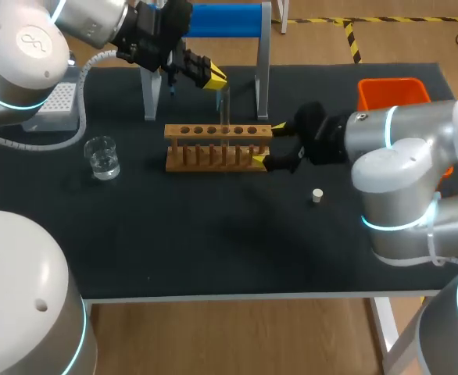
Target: Invert the test tube, pick up the pipette, mount the tip to pipette, aspirate from beaker and dispense into the tube, eject the tip, return the pipette, and cap with the stopper.
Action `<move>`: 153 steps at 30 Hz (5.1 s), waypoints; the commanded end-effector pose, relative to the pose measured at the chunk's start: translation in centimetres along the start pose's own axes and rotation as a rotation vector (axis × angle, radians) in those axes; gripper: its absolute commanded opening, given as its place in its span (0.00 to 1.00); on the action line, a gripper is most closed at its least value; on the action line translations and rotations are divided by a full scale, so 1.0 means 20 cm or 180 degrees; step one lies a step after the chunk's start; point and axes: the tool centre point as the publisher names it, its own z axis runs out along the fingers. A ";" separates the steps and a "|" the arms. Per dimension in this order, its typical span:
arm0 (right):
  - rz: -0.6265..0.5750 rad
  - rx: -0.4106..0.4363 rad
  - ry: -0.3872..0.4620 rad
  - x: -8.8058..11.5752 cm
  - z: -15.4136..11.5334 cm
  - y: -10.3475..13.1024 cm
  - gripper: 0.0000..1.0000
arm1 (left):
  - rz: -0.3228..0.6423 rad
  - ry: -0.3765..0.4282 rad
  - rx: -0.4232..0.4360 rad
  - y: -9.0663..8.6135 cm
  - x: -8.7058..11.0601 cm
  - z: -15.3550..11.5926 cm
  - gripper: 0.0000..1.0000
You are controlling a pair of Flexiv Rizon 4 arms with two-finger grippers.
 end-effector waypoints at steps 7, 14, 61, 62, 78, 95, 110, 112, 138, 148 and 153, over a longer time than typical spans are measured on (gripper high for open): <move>-0.0279 -0.0740 0.0535 0.02 -0.24 0.12 1.00 | 0.0002 -0.0003 0.0001 0.00 0.00 0.00 0.00; -0.0319 -0.1010 0.0826 0.07 -0.28 0.22 1.00 | 0.0002 -0.0003 0.0001 0.00 0.00 0.00 0.00; -0.0175 -0.1477 0.1694 0.24 -0.06 0.74 0.67 | 0.0002 -0.0003 0.0001 0.00 0.00 0.00 0.00; -0.0188 -0.1475 0.1688 0.24 -0.05 0.74 0.66 | 0.0002 -0.0003 0.0001 0.00 0.00 0.00 0.00; -0.0313 -0.1504 0.1749 0.26 -0.02 0.82 0.61 | 0.0002 -0.0003 0.0001 0.00 0.00 0.00 0.00; -0.0360 -0.1517 0.1831 0.29 0.03 0.88 0.49 | 0.0002 -0.0003 0.0001 0.00 0.00 0.00 0.00; -0.0371 -0.1538 0.1878 0.31 0.05 0.90 0.45 | 0.0002 -0.0003 0.0001 0.00 0.00 0.00 0.00; -0.0376 -0.1539 0.1878 0.32 0.05 0.90 0.43 | 0.0002 -0.0003 0.0001 0.00 0.00 0.00 0.00; -0.0368 -0.1587 0.1854 0.30 -0.06 0.81 0.00 | 0.0002 -0.0003 0.0001 0.00 0.00 0.00 1.00; -0.0354 -0.1539 0.1812 0.28 -0.28 0.60 0.00 | 0.0002 -0.0003 0.0001 0.00 0.00 0.00 1.00; -0.0388 -0.1495 0.1763 0.27 -0.42 0.50 0.00 | 0.0002 -0.0003 0.0001 0.00 0.00 0.00 1.00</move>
